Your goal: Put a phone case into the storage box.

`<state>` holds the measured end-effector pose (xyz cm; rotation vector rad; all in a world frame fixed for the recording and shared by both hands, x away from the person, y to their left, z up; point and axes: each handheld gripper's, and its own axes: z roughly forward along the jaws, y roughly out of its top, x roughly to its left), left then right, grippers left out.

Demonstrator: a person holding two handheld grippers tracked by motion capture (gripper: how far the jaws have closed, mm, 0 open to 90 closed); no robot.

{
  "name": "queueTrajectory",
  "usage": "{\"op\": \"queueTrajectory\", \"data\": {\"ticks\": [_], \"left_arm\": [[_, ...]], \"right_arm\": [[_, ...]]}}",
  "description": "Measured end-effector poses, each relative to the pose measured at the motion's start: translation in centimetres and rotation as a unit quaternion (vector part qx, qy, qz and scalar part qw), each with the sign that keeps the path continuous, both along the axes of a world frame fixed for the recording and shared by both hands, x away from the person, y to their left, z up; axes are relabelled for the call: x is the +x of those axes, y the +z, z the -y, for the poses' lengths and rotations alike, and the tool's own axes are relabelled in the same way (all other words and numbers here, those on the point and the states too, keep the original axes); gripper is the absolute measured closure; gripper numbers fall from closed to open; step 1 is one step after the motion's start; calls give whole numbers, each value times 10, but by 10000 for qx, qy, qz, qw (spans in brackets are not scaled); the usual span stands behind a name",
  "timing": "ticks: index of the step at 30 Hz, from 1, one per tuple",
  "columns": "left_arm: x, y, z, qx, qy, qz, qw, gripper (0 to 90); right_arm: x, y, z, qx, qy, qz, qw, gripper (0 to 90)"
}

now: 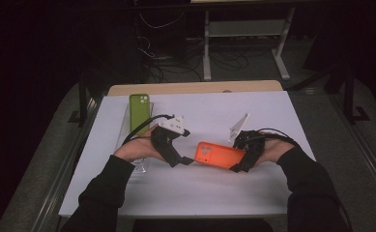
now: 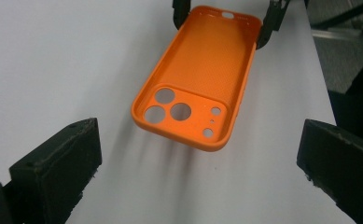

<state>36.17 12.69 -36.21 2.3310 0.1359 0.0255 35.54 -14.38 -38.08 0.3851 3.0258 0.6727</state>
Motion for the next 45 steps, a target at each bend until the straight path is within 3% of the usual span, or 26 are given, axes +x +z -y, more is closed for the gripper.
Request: {"op": "queueTrajectory", "data": {"ticks": [14, 24, 29, 35, 40, 41, 45], "left_arm": [[-11, -9, 14, 435, -385, 163, 9982, 0], [-15, -23, 26, 746, -600, 153, 9953, 0], [-15, -28, 29, 989, -700, 167, 9925, 0], [-16, -32, 31, 1068, -720, 77, 9916, 2], [-15, -33, 30, 1135, -693, 115, 9911, 74], [-14, -32, 29, 1194, -751, 133, 9899, 84], [-13, -31, 29, 1141, -818, 99, 9900, 137]], "right_arm": [[-12, 4, -21, -81, 374, 98, 9992, 153], [-16, 6, -38, -95, 667, 167, 9976, 153], [-18, 7, -42, -74, 739, 179, 9971, 153], [-19, 10, -43, -20, 789, 250, 9966, 153], [-19, 10, -43, -38, 798, 251, 9965, 152], [-19, 10, -43, -33, 797, 248, 9965, 153], [-18, 11, -41, -17, 753, 254, 9968, 152]]}}
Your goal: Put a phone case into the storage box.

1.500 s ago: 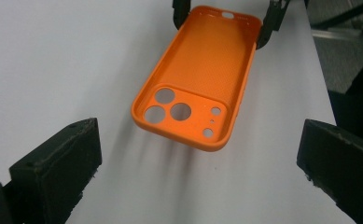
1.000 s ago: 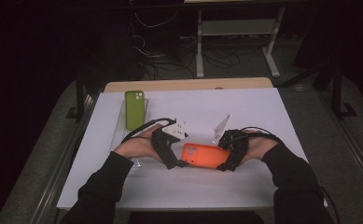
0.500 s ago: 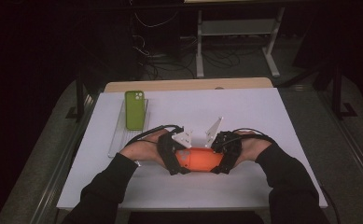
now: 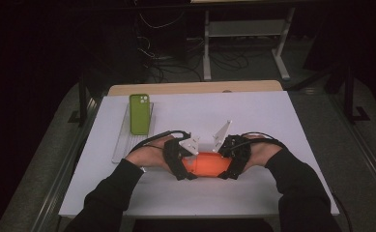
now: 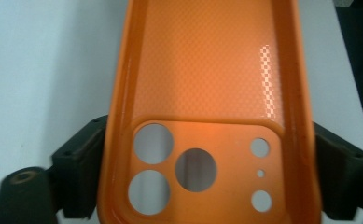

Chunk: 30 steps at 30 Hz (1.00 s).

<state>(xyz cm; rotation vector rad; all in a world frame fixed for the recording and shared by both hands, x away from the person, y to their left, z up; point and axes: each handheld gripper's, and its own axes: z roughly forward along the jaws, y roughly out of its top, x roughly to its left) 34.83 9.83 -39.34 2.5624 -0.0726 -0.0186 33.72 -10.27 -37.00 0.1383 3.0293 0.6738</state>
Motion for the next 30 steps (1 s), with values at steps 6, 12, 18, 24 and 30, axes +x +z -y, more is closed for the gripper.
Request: {"op": "queueTrajectory", "data": {"ticks": [6, 12, 18, 24, 30], "left_arm": [[0, -1, 2, 21, 7, -134, 9999, 156], [1, 1, -1, 9, 31, -180, 9998, 164], [1, 1, -5, -74, 357, -201, 9991, 164], [1, -1, -13, -87, 1004, -178, 9947, 162], [5, -1, -17, 32, 1808, -221, 9833, 162]], "right_arm": [[0, 0, 1, 3, 32, -48, 10000, 151], [1, 1, 4, 207, 37, -72, 9998, 144], [6, 1, 15, 616, -336, -54, 9975, 31], [12, 2, 39, 1298, -1178, -41, 9845, 1], [4, -6, 55, 1861, -2229, -67, 9569, 2]]}}
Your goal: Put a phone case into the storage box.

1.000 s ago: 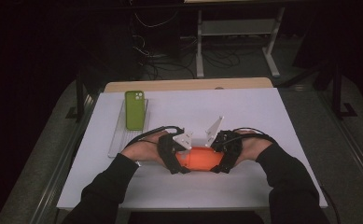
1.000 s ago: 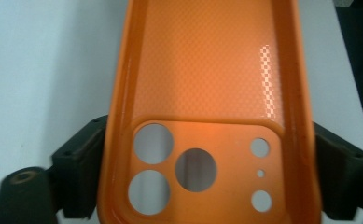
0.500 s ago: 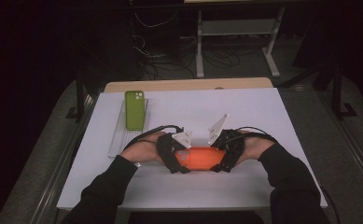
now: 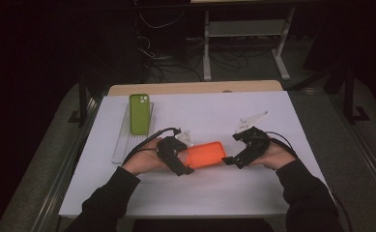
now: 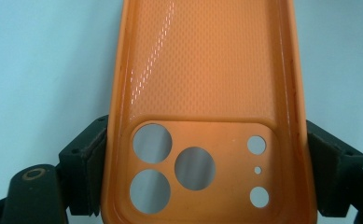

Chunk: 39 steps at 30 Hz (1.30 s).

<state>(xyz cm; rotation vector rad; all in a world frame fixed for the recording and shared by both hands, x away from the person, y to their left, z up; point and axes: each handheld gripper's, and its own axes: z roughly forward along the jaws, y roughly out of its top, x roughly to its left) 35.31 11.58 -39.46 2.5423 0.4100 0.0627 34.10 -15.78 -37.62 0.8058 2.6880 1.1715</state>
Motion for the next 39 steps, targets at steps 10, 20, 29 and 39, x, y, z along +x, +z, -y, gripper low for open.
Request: {"op": "queueTrajectory", "data": {"ticks": [10, 20, 29, 39], "left_arm": [[9, 2, -8, 123, 783, 13, 9969, 161], [10, 0, -4, 94, 942, -110, 9954, 160], [10, 0, -4, 121, 936, -128, 9954, 161], [9, 1, -5, 117, 960, -127, 9952, 161]], "right_arm": [[-17, -24, 12, 403, -1415, 177, 9890, 0], [-23, -34, 17, 626, -1849, 390, 9800, 0], [-25, -36, 11, 288, -1757, 798, 9808, 0], [-31, -38, 2, -289, -1503, 1518, 9765, 0]]}}
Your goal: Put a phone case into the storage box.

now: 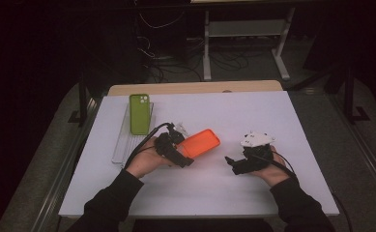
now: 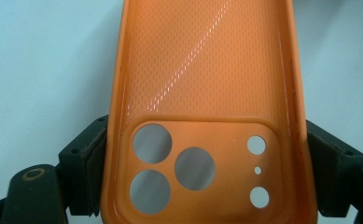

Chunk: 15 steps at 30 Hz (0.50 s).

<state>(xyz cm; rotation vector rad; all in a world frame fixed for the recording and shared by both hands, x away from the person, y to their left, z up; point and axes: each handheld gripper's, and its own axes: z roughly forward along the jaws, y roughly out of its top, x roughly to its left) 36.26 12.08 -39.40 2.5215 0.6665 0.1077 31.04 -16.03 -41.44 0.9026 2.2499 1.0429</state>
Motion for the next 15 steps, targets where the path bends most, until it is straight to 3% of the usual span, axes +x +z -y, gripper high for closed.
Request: {"op": "queueTrajectory", "data": {"ticks": [8, 15], "left_arm": [[0, 2, -1, -32, 7, 29, 10000, 161], [1, 3, -2, 34, -83, 57, 9999, 161]], "right_arm": [[-6, 2, -5, -471, 94, 569, 9972, 0], [-10, 1, -10, -981, 221, 963, 9903, 0]]}}
